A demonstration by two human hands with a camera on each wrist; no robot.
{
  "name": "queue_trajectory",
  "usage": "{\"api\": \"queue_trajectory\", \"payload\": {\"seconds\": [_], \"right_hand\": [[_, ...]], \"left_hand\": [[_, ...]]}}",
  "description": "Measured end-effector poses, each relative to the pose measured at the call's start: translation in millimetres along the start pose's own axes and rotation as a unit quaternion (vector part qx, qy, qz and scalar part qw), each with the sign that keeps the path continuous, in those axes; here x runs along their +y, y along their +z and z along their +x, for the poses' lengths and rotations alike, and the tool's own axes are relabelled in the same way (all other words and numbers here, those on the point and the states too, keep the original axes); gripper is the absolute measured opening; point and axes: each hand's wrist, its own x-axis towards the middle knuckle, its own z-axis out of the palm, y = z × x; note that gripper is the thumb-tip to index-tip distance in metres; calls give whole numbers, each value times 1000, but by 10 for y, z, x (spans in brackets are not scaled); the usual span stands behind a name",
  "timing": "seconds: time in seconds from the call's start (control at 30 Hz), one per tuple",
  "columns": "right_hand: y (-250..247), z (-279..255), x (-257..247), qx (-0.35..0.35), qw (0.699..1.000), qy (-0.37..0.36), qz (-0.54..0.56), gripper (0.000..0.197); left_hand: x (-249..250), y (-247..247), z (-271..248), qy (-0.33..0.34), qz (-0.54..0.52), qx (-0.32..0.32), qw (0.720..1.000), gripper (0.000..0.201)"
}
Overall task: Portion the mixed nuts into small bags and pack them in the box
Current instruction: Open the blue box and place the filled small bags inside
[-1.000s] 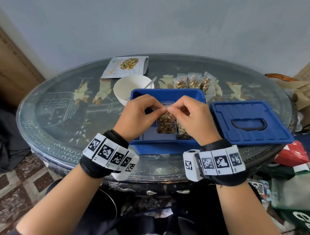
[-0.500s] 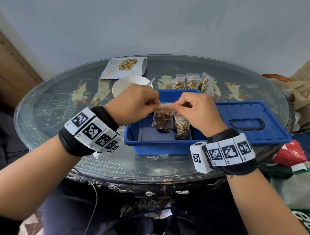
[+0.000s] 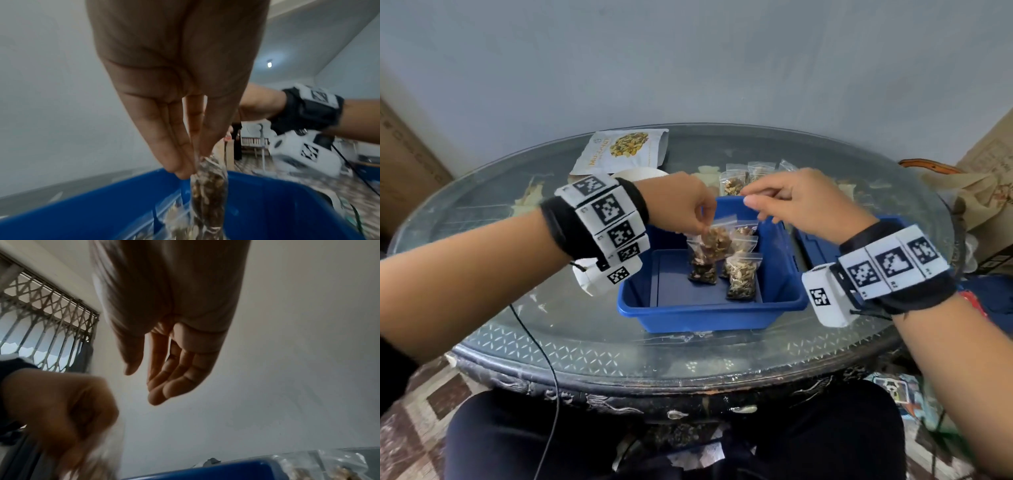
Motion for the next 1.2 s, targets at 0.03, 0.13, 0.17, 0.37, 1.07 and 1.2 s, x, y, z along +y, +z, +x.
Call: {"api": "queue_trajectory", "payload": {"seconds": [0.03, 0.13, 0.17, 0.37, 1.07, 1.2], "right_hand": [[-83, 45, 34, 5, 1000, 4, -2, 20], [-285, 252, 185, 4, 999, 17, -30, 17], [-336, 343, 258, 1, 999, 24, -42, 16], [-532, 887, 754, -39, 986, 64, -149, 22], [-80, 1396, 1786, 79, 937, 269, -210, 22], [-219, 1356, 1641, 132, 953, 214, -172, 21]], "left_hand": [[6, 19, 76, 0, 21, -29, 999, 6], [-17, 106, 279, -15, 63, -110, 992, 10], [-33, 146, 338, -22, 65, -137, 988, 11], [-103, 445, 575, -27, 29, -248, 968, 15], [-182, 618, 893, -38, 101, -269, 957, 26], [-197, 497, 882, -42, 28, -217, 975, 26]]}}
